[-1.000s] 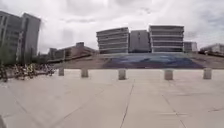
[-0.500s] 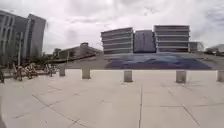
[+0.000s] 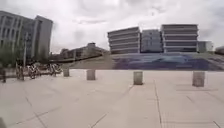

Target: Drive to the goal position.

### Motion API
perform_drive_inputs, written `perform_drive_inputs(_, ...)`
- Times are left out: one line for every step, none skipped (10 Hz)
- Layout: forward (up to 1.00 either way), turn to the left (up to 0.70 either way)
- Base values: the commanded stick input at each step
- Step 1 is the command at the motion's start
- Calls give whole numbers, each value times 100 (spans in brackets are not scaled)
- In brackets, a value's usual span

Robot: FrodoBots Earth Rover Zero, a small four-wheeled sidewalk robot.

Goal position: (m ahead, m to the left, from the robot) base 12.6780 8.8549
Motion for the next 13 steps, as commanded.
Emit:
perform_drive_inputs(100, 14)
perform_drive_inputs(100, 25)
perform_drive_inputs(100, 34)
perform_drive_inputs(100, 25)
perform_drive_inputs(100, 3)
perform_drive_inputs(100, 2)
perform_drive_inputs(100, 3)
perform_drive_inputs(100, 2)
perform_drive_inputs(100, 2)
perform_drive_inputs(100, 2)
perform_drive_inputs(100, 2)
perform_drive_inputs(100, 2)
perform_drive_inputs(100, 2)
